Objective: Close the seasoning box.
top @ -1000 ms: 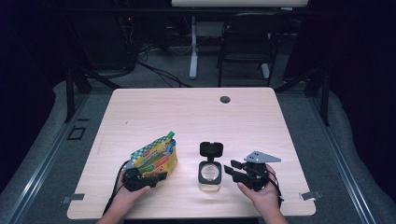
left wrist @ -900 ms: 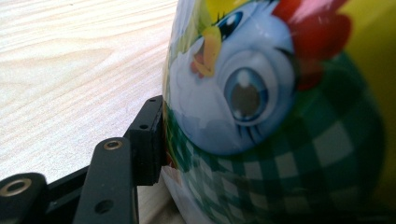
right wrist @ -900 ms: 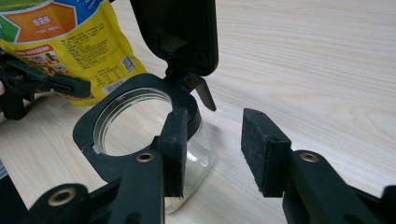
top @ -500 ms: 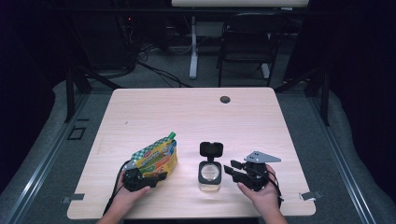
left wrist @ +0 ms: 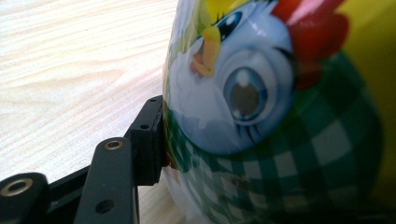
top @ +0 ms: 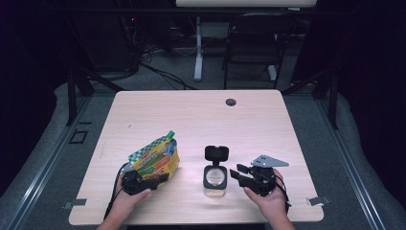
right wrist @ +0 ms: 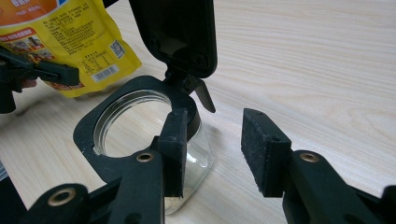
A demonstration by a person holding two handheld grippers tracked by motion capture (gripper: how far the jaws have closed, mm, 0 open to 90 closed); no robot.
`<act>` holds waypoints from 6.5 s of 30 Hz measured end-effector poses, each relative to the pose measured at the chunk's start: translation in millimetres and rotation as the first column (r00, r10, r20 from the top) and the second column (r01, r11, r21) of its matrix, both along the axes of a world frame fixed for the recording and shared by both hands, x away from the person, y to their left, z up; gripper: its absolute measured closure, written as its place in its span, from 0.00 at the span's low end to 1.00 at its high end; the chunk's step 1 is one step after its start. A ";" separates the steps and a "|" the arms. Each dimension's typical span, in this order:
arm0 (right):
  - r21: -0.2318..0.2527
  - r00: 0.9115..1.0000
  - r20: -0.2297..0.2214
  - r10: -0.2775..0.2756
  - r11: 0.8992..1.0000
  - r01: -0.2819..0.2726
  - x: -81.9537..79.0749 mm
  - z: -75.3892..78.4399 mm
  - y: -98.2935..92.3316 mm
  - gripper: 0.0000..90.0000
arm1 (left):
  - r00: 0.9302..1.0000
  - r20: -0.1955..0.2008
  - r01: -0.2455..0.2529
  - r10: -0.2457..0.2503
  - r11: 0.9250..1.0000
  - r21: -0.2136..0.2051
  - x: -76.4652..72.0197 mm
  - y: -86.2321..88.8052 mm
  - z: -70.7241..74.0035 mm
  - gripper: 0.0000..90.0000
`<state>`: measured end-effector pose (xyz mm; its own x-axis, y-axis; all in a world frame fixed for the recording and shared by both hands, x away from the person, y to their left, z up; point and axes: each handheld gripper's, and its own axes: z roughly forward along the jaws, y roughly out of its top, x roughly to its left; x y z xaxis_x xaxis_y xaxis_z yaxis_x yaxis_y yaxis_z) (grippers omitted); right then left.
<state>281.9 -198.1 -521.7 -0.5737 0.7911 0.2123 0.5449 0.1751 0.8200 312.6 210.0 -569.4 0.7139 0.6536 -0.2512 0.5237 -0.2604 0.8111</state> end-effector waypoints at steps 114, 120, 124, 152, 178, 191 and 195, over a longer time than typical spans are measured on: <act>-0.096 0.984 0.138 0.114 0.990 -0.102 -19.3 24.0 22.4 0.69 | 0.946 0.294 -0.020 -0.137 0.880 0.475 -37.0 -38.3 33.1 0.53; -0.108 0.976 0.145 0.163 0.983 -0.148 -20.7 24.3 25.9 0.72 | 0.943 0.299 -0.022 -0.147 0.869 0.495 -37.1 -40.5 34.2 0.53; -0.114 0.972 0.164 0.169 0.982 -0.151 -23.5 24.5 29.2 0.73 | 0.940 0.304 -0.023 -0.154 0.862 0.507 -37.3 -41.6 36.2 0.53; -0.203 0.950 0.228 0.215 0.964 -0.169 -33.6 37.0 44.4 0.73 | 0.903 0.372 -0.067 -0.213 0.788 0.612 -37.1 -51.1 48.0 0.53; -0.197 0.932 0.267 0.246 0.960 -0.198 -40.3 39.0 58.3 0.74 | 0.887 0.384 -0.076 -0.256 0.739 0.669 -42.1 -59.5 32.9 0.53; -0.196 0.927 0.277 0.251 0.960 -0.202 -42.1 39.2 58.9 0.74 | 0.872 0.401 -0.096 -0.280 0.707 0.701 -44.8 -63.2 31.6 0.53; -0.191 0.926 0.283 0.250 0.961 -0.201 -42.8 39.8 58.3 0.74 | 0.869 0.406 -0.101 -0.283 0.701 0.706 -45.0 -63.4 32.2 0.53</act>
<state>239.1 -139.8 -482.0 -0.7583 0.6419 -0.1136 0.2075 0.4029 0.8914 267.6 146.7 -537.1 0.6759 0.4211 0.6049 0.0893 -0.8615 0.4999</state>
